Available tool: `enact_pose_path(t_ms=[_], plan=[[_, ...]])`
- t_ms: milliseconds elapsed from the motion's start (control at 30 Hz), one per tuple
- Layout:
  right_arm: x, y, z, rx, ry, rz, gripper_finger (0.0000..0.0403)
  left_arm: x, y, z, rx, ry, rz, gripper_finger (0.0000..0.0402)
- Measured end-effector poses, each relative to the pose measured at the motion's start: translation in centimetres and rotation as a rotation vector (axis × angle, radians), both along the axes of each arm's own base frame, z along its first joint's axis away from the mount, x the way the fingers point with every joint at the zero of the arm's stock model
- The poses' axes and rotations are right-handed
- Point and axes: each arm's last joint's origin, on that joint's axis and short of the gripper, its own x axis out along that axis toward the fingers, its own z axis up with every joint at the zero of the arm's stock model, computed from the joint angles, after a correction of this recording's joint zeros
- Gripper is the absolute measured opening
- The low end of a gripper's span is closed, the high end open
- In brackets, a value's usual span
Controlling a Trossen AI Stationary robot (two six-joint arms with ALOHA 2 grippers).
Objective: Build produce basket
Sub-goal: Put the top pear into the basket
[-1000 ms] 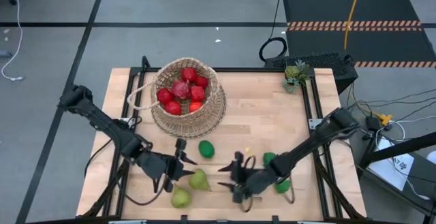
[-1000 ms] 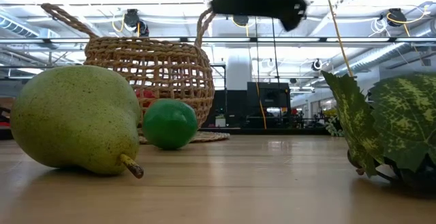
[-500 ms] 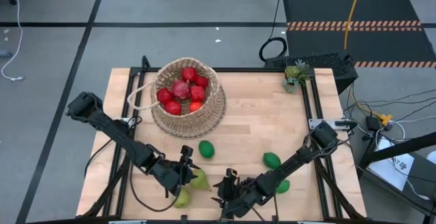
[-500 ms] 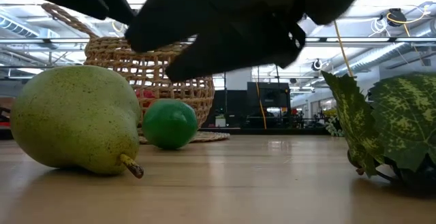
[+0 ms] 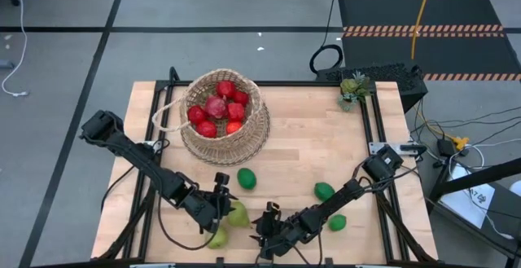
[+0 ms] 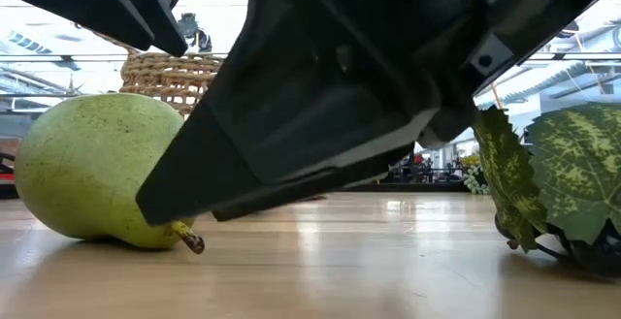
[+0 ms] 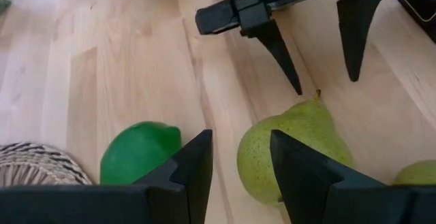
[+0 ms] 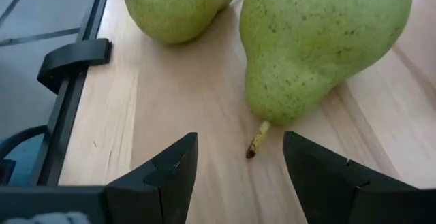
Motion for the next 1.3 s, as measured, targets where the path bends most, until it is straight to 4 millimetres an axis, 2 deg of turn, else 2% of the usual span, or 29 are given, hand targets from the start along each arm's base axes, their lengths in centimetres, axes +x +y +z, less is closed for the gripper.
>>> enact_pose_path(t_ms=[300,567,733,867,1300], plan=[[0.0,-0.3,0.0,-0.047,-0.007,-0.031,0.021,-0.2,0.1,-0.2,-0.029,0.034,0.014,0.0149],[0.5,-0.3,-1.6,-0.016,-0.017,-0.027,0.021,-0.3,0.1,-0.3,-0.029,0.039,0.017,0.0149],[0.6,-0.5,-1.8,-0.053,-0.027,-0.052,0.0203,-0.3,0.1,-0.3,-0.029,0.039,0.017,0.0149],[0.6,-0.8,-1.9,-0.07,-0.017,-0.063,0.0171,-0.3,0.1,-0.4,-0.029,0.04,0.017,0.0149],[0.5,-1.0,-2.1,-0.092,0.01,-0.076,0.002,-0.3,0.1,-0.4,-0.034,0.04,0.021,0.0149]])
